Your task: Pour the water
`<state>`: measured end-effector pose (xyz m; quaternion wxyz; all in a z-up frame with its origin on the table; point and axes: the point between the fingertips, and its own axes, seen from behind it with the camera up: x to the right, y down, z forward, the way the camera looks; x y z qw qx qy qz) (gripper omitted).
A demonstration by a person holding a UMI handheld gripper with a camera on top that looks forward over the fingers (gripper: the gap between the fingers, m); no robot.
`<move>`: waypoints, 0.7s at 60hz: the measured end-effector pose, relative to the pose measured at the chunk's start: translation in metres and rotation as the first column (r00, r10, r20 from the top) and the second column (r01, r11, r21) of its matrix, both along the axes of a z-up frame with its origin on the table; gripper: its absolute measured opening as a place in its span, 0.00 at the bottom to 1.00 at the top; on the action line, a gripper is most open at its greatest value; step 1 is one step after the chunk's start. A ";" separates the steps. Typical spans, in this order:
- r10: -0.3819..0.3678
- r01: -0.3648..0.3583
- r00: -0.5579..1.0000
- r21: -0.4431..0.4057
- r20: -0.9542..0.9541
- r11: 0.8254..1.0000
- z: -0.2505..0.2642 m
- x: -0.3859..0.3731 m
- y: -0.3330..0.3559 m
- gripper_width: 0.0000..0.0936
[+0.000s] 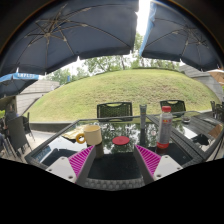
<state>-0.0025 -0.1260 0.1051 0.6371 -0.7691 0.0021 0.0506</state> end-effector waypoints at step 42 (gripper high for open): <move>-0.228 0.224 0.972 0.073 0.062 0.972 0.013 0.222 0.166 0.87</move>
